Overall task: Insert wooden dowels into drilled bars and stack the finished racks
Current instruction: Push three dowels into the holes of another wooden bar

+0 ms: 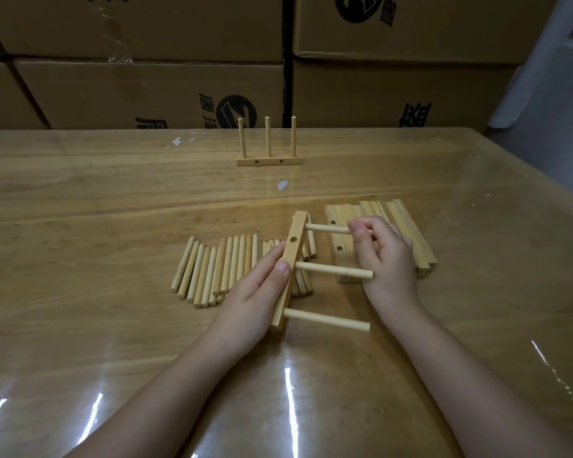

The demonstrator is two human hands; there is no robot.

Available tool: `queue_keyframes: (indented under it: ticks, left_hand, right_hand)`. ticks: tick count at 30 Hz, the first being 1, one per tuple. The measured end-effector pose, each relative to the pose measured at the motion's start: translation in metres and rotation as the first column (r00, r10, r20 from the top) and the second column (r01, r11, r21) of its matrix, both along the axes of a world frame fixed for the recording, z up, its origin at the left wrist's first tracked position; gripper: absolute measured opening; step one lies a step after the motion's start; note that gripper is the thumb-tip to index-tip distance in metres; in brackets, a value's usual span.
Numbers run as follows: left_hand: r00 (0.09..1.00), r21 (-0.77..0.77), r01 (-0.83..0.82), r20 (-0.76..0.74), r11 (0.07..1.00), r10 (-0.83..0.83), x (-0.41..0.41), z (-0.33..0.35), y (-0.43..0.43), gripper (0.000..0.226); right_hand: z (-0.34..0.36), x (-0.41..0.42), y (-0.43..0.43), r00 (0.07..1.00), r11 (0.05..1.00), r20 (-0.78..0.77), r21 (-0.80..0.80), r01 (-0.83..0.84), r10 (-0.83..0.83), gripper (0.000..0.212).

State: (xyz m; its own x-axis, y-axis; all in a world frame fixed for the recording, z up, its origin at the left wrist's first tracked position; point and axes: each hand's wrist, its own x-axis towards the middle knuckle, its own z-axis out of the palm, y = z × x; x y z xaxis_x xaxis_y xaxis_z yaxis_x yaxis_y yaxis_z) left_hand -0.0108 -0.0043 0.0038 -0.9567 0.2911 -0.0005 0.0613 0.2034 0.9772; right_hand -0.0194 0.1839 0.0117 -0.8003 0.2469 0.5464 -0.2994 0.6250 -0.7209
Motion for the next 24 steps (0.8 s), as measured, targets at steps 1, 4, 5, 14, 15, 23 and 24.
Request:
queue_keyframes:
  ticks: [1, 4, 5, 14, 15, 23, 24]
  left_hand:
    - [1.0, 0.006, -0.003, -0.001, 1.0, 0.003, -0.0005, 0.0002, 0.0004, 0.029]
    - [1.0, 0.029, -0.025, 0.009, 0.999, 0.025, -0.0019, -0.001, -0.0006, 0.035]
    - [1.0, 0.034, -0.026, 0.009, 0.999, 0.026, -0.0019, -0.0013, -0.0009, 0.039]
    - [0.997, 0.065, -0.067, 0.045, 0.996, 0.064, -0.0004, 0.0029, -0.0005, 0.042]
    - [0.996, 0.07, -0.075, 0.053, 0.995, 0.071, -0.0001, 0.0037, 0.0, 0.042]
    - [0.995, 0.038, -0.088, 0.043, 0.995, 0.087, -0.0008, 0.0012, 0.0005, 0.062]
    - [0.995, 0.041, -0.088, 0.048, 0.995, 0.086, -0.0011, 0.0007, 0.0002, 0.062]
  right_hand:
    - [0.0, -0.0001, -0.0007, 1.0, 0.999, 0.014, -0.032, -0.01, 0.01, 0.025]
    - [0.0011, 0.0005, 0.0, 1.0, 0.991, -0.014, -0.131, -0.025, 0.024, 0.02]
    - [0.0024, 0.0007, 0.0007, 0.999, 0.988, -0.052, -0.151, -0.022, 0.015, 0.018]
    - [0.0004, 0.0012, 0.0021, 0.994, 0.982, -0.105, -0.187, -0.031, 0.011, 0.018]
    - [0.0007, 0.0012, 0.0018, 0.994, 0.984, -0.107, -0.177, -0.025, 0.006, 0.02]
    - [-0.0032, -0.0014, 0.0041, 0.997, 0.989, -0.077, -0.149, -0.007, -0.004, 0.012]
    - [-0.0038, -0.002, 0.0039, 0.997, 0.991, -0.074, -0.137, -0.009, -0.001, 0.012]
